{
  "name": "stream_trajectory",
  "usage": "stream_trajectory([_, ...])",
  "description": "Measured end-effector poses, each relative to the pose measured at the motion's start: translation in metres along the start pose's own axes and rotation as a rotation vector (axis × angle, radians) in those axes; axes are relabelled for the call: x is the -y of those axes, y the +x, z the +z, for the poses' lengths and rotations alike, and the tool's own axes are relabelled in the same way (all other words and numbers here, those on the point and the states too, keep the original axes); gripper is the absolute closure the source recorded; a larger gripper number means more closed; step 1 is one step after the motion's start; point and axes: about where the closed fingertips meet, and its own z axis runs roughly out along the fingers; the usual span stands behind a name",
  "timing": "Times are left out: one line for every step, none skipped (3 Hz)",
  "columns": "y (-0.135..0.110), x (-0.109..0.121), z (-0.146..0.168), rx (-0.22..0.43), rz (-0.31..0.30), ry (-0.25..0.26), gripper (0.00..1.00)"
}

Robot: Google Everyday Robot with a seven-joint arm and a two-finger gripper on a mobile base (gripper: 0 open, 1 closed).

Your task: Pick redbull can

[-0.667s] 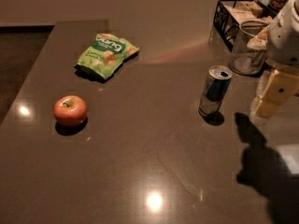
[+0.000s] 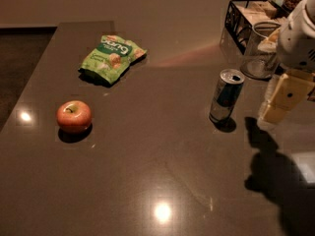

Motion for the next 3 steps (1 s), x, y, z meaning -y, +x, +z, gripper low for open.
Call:
stream_trajectory([-0.001,0.007,0.016,0.049,0.049,0.013,0.0])
stream_trajectory([-0.003,0.016,0.031,0.113,0.109,0.013,0.0])
stream_trajectory([-0.01,0.023,0.046,0.161,0.146,-0.001,0.0])
